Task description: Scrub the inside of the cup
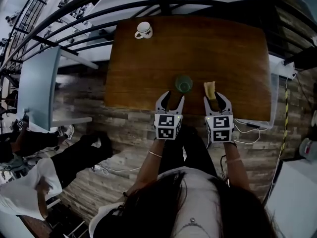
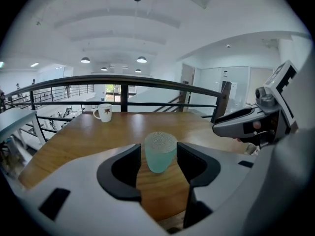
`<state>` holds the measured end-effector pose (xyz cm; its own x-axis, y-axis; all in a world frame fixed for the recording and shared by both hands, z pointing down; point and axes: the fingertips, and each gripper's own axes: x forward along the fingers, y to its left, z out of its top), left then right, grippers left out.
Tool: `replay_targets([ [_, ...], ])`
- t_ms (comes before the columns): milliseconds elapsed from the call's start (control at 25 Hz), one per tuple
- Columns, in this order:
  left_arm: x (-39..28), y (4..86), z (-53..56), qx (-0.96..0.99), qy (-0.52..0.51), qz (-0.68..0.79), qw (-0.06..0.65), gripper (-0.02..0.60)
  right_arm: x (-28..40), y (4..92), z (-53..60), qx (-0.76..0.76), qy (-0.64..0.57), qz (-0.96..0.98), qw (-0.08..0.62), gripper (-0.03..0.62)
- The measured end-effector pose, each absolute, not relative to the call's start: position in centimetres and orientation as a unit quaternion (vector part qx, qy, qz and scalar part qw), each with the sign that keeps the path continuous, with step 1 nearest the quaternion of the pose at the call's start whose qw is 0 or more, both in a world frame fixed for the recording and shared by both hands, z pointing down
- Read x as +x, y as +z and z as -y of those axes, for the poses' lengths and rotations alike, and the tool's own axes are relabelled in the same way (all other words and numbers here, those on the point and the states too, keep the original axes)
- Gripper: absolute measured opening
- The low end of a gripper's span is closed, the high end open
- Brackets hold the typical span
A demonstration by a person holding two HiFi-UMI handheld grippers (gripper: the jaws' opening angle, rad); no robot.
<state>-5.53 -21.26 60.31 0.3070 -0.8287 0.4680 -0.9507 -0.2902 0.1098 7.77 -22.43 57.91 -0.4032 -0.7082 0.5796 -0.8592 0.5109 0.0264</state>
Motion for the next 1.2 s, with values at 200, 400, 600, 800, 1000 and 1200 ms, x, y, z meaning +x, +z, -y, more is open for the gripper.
replay_targets([
  [200,-5.5,63.1,22.7,0.786,0.173,0.559,0.200,0.295,7.9,60.2,24.3,0.482,0.159,0.815,0.281,0.207],
  [400,-4.8,66.0,23.9,0.782,0.191,0.552,0.218,0.355,8.2,62.3,25.6,0.482,0.175,0.808,0.291,0.236],
  [600,-4.0,67.8,25.2,0.783,0.204,0.544,0.223,0.365,8.4,64.6,26.4,0.486,0.188,0.799,0.301,0.267],
  [800,-3.6,69.8,26.0,0.781,0.219,0.542,0.219,0.377,8.6,66.9,26.8,0.487,0.209,0.789,0.312,0.281],
  [1000,-2.7,70.9,27.2,0.779,0.226,0.544,0.217,0.385,9.0,68.6,27.4,0.486,0.232,0.779,0.321,0.294],
  [1200,-2.2,71.8,28.2,0.773,0.245,0.549,0.201,0.387,9.3,70.1,27.3,0.490,0.252,0.770,0.323,0.303],
])
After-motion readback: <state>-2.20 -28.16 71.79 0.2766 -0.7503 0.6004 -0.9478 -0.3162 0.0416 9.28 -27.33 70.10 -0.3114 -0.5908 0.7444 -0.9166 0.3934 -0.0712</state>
